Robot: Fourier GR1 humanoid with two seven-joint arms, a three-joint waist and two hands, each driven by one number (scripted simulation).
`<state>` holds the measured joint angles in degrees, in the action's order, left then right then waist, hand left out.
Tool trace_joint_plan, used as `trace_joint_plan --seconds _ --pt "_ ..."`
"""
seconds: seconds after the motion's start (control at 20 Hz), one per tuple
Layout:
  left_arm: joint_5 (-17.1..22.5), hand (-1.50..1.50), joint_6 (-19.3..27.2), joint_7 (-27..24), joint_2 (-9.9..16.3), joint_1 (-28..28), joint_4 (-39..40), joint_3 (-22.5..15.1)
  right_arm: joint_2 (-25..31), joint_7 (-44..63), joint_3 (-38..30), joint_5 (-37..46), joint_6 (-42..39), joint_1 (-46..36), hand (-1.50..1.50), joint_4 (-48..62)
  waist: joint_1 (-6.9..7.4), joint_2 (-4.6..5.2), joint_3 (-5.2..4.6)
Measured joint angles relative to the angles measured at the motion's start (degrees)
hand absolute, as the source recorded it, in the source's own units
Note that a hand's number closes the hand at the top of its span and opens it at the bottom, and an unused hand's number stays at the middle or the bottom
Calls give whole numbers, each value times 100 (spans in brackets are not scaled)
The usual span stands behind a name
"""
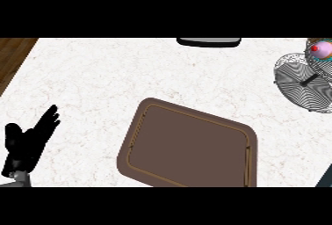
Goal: Pick the cupcake from the tray and place it in the tiered basket
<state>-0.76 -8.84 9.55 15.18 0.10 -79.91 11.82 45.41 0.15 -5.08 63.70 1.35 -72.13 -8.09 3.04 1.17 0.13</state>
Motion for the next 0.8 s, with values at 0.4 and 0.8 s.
trace_joint_plan --seconds 0.4,0.8 --pt "-37 0 68 24 -60 29 -34 -7 291 -31 -815 -754 468 -241 -150 -222 -45 -29 0" --pt "40 0 -13 6 59 5 130 138 1092 291 -1876 -1769 -28 -333 -150 -29 -178 -67 -3"
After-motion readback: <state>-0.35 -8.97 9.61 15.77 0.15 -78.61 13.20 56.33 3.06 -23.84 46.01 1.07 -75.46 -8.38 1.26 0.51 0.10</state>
